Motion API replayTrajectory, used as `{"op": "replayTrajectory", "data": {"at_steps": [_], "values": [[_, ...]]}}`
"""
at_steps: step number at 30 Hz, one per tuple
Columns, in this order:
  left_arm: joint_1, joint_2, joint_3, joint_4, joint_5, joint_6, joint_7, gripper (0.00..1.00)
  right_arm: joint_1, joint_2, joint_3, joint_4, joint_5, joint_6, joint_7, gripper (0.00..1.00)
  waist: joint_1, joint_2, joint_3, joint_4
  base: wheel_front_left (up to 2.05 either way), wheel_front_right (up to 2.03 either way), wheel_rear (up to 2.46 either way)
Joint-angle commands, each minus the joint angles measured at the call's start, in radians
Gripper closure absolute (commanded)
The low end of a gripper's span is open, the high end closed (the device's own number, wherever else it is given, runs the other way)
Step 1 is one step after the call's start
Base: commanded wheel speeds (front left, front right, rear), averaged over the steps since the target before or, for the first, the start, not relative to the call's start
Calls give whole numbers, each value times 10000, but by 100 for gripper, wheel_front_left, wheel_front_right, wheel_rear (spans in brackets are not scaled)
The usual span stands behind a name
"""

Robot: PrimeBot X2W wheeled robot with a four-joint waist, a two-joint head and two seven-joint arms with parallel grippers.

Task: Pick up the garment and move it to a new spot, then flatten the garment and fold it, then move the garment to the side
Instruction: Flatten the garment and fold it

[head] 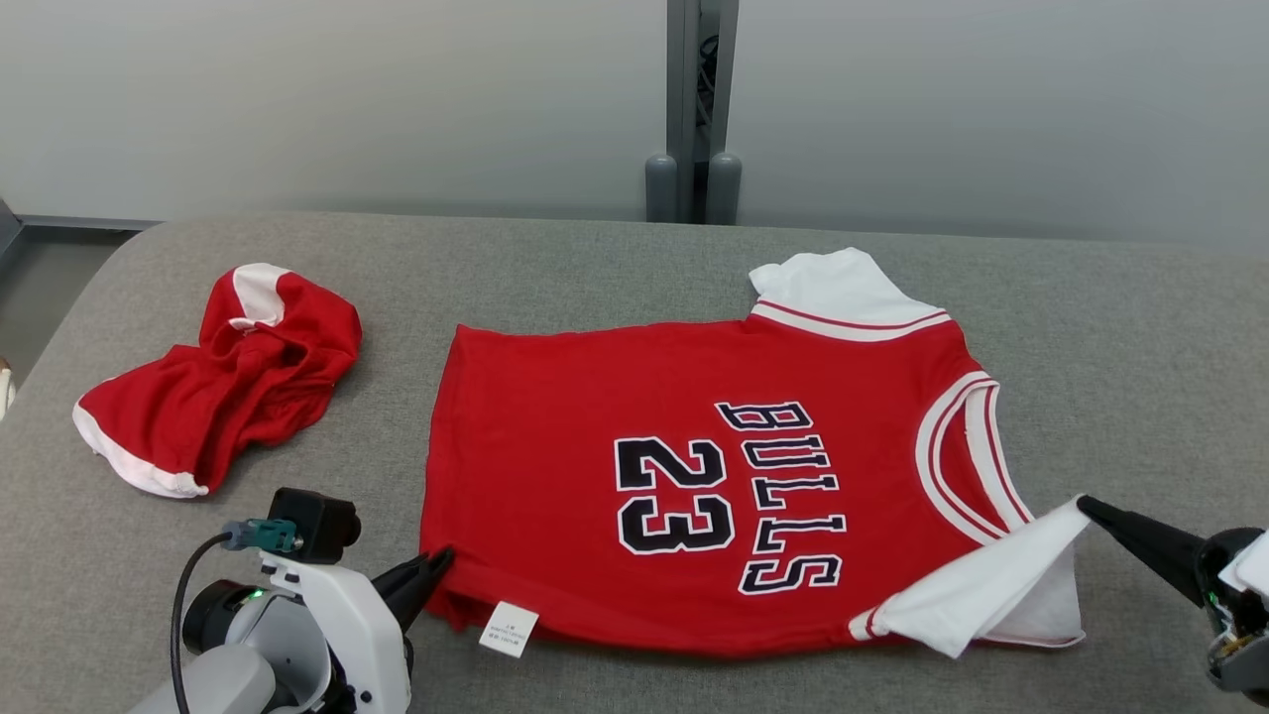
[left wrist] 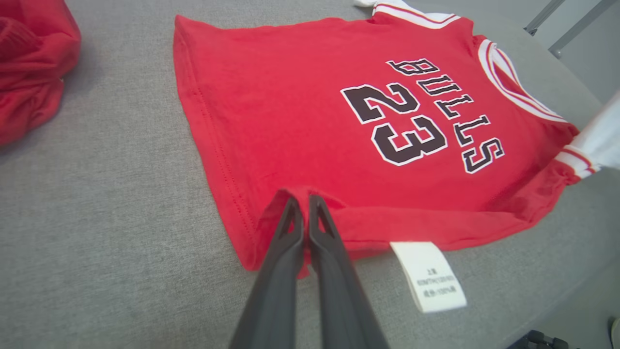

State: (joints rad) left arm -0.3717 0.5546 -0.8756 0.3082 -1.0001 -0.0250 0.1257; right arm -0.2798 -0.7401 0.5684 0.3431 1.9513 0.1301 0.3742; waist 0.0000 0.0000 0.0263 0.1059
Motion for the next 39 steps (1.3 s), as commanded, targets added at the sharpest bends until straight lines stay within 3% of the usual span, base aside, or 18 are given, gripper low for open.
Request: {"op": "replayTrajectory", "data": {"at_steps": [1,9,20,39], "values": [[-175,-52,102,140,-92,67,-57,100,-254,56,28,200,-73,12,-216,100,0,0,129,-7,0,0,0],[-565,-559,221,838,-268,-79,-217,100,-1341,541,155,1087,-283,17,-644,100,0,0,567,25,0,0,0],[-967,-970,330,1673,-234,49,-459,100,-2046,951,225,1755,-812,17,-871,100,0,0,977,179,0,0,0],[-1800,-1722,428,3051,-69,4,-1048,100,-2791,1492,-82,2249,-1646,17,-1187,100,0,0,1703,387,0,0,0]]}}
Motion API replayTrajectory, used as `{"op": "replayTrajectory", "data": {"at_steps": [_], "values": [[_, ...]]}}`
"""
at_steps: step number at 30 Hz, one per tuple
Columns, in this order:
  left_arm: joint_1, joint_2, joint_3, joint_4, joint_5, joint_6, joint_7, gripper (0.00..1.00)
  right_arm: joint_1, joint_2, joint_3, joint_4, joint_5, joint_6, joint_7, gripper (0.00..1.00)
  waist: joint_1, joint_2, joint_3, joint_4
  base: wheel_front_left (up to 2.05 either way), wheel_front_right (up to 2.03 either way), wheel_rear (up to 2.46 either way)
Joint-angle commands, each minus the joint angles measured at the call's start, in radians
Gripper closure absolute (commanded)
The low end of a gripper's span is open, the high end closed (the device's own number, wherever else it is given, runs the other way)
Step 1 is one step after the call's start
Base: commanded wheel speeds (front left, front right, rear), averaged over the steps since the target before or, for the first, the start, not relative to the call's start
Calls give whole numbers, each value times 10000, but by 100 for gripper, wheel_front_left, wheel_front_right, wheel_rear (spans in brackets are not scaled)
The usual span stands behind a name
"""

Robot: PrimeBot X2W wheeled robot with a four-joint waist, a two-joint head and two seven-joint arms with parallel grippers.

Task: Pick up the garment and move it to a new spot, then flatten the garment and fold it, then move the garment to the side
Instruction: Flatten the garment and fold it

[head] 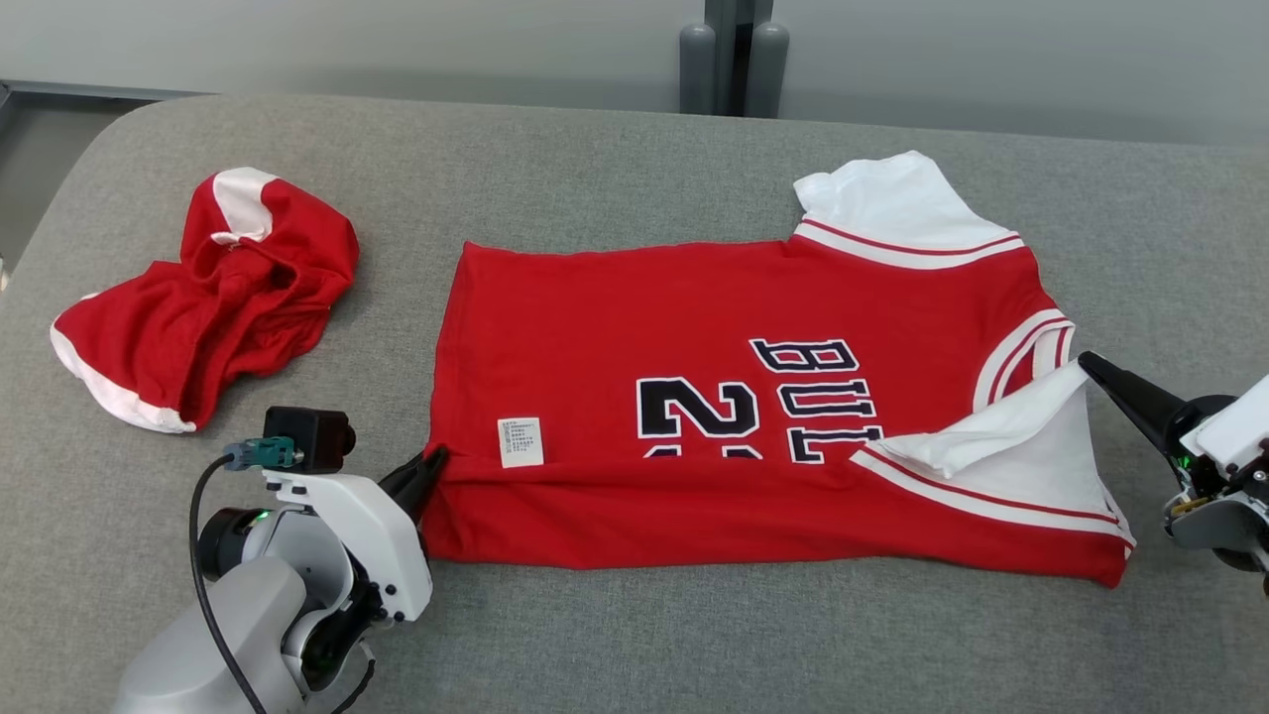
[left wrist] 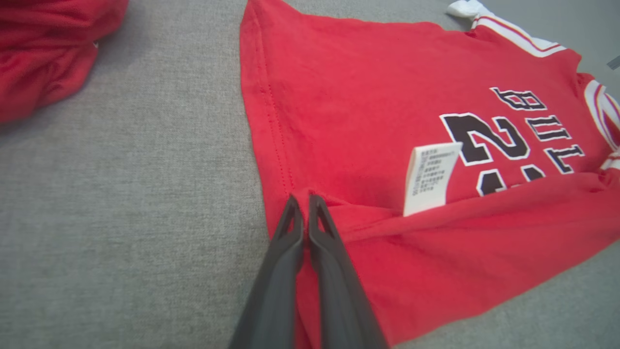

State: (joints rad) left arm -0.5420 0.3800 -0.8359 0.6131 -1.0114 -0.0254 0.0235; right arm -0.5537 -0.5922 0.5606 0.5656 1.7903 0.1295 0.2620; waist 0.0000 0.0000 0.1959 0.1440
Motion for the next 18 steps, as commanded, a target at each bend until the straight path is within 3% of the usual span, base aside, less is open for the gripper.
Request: {"op": "replayTrajectory", "data": {"at_steps": [1,11,12,13,14,15,18], "values": [[-141,-2,23,67,54,-11,-61,100,-88,34,-24,51,-81,23,-75,100,0,0,47,9,0,0,0],[-506,-304,-83,675,161,-213,-234,100,-314,213,-270,272,-441,23,-195,100,0,0,322,50,0,0,0],[-500,-322,-90,722,171,-241,-264,79,-314,228,-285,390,-490,23,-240,100,0,0,332,58,0,0,0],[-517,-332,-89,777,183,-219,-323,55,-336,244,-319,546,-572,23,-389,65,0,0,336,66,0,0,0],[-555,-350,-78,839,193,-186,-398,17,-368,293,-347,583,-602,23,-451,0,0,0,337,72,0,0,0],[-596,-376,-68,901,222,-172,-469,0,-382,367,-396,676,-594,23,-528,0,0,0,331,77,0,0,0],[-656,-459,-70,1061,262,-165,-605,0,-409,448,-546,812,-578,23,-624,0,0,0,275,87,0,0,0]]}}
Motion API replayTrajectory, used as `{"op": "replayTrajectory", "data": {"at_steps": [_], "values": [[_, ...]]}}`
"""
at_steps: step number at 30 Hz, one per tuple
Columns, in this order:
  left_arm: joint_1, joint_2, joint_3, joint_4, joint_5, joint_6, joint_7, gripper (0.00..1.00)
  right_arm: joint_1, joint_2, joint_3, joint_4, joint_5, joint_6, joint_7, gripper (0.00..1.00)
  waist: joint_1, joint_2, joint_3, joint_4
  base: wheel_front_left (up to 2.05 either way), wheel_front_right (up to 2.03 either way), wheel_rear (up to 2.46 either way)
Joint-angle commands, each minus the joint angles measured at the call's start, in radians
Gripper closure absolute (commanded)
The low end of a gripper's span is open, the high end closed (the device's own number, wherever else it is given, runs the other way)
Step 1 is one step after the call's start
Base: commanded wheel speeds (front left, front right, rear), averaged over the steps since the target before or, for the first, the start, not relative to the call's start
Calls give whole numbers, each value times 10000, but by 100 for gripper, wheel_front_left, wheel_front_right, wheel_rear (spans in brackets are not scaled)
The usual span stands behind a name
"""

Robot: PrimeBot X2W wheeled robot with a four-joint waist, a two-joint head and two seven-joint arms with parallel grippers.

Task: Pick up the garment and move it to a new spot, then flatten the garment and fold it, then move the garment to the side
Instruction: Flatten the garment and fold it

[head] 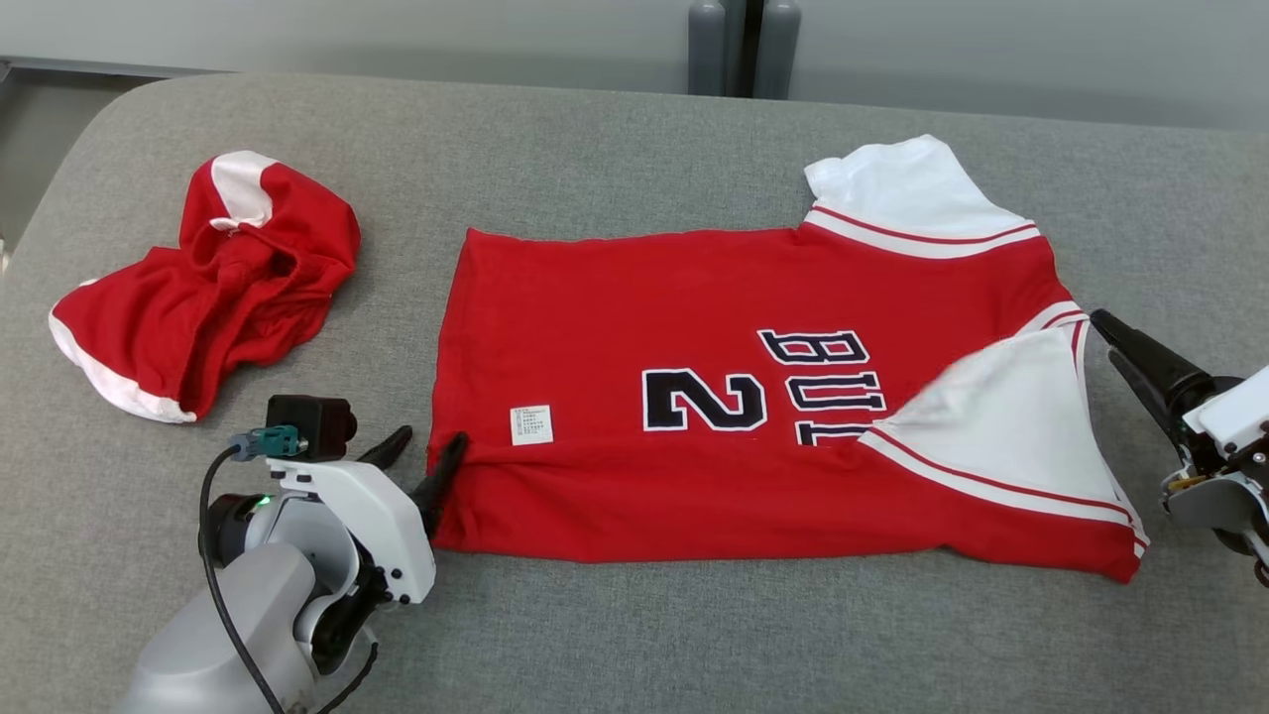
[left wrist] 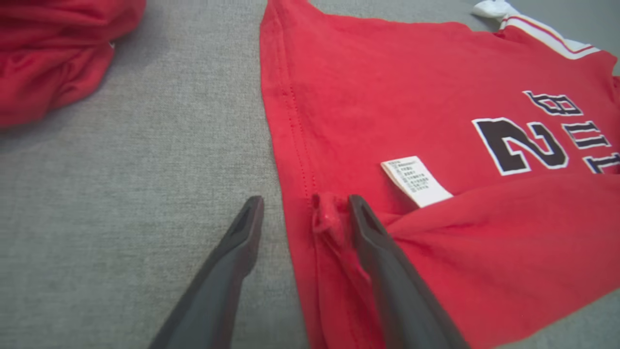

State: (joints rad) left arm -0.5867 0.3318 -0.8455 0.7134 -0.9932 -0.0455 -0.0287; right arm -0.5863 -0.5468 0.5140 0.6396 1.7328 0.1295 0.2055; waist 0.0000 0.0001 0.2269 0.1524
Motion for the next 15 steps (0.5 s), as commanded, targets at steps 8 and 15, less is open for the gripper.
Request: {"op": "replayTrajectory", "data": {"at_steps": [8,15], "values": [[-91,2,36,347,168,141,-511,0,283,87,-296,-72,-450,23,-650,0,0,-1,-508,-16,0,0,0],[112,17,421,290,171,672,-1530,0,883,-159,-29,-1118,-2157,23,-2683,0,0,-1,-1172,-93,0,0,0]]}}
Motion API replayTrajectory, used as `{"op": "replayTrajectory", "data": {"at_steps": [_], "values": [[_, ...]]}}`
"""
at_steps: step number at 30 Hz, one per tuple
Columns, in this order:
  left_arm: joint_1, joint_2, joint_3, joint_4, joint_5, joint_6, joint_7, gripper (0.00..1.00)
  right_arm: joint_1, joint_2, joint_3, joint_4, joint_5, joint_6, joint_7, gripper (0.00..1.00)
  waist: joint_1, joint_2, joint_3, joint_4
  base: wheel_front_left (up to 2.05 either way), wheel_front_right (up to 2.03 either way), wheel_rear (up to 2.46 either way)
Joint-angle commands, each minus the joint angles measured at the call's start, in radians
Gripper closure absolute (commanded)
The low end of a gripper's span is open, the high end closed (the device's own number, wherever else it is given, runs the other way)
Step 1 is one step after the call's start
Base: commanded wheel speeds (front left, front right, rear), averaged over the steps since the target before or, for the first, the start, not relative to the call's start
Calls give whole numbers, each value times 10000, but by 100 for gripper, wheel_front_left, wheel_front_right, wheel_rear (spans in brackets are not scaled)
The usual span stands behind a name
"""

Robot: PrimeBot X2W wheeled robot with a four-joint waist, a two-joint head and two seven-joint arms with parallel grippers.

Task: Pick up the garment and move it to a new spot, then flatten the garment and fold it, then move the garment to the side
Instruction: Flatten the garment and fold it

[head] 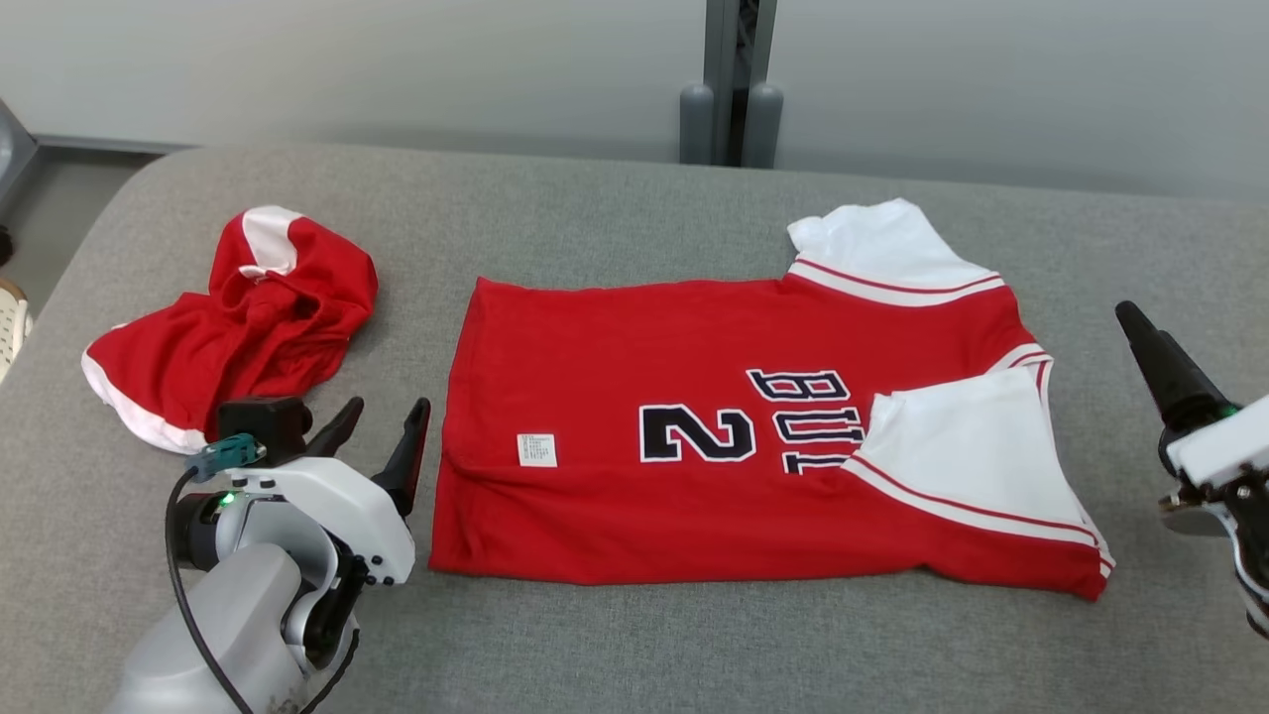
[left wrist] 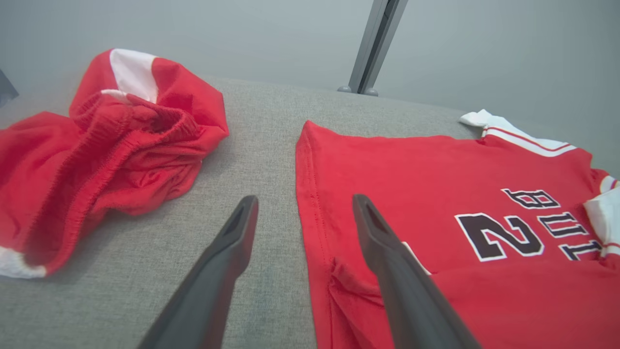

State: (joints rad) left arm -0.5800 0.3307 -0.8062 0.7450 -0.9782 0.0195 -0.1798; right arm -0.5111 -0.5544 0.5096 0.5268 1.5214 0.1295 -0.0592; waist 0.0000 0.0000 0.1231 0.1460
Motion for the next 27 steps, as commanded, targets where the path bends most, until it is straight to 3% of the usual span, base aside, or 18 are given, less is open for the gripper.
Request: {"op": "replayTrajectory", "data": {"at_steps": [1,4,7,12,18,22,27], "values": [[104,4,115,-69,3,97,-196,0,215,-163,113,-130,-489,23,-495,0,0,0,-233,-40,0,0,0],[263,-21,441,-223,155,422,-660,0,575,-285,488,-262,-1745,23,-1697,0,0,0,-523,-67,0,0,0],[507,-136,980,-603,393,721,-832,0,860,-252,381,-60,-3167,23,-2065,0,0,0,-765,-94,0,0,0],[1834,-547,2910,-2182,1842,1214,-842,0,1950,910,-1990,-462,-6056,21,-2066,0,0,0,-1089,-205,0,0,0],[3554,-1506,4540,-3280,3791,1123,-848,0,3426,2425,-3942,-1199,-8245,21,-2062,0,0,0,-1267,-312,0,0,0],[4278,-2108,5345,-3285,4752,872,-849,0,3931,3089,-4572,-1242,-8863,21,-2063,0,0,0,-1260,-371,0,0,0],[4638,-2550,5985,-2857,5354,532,-850,0,4065,3460,-4747,-918,-8932,21,-2063,0,0,0,-1191,-365,0,0,0]]}}
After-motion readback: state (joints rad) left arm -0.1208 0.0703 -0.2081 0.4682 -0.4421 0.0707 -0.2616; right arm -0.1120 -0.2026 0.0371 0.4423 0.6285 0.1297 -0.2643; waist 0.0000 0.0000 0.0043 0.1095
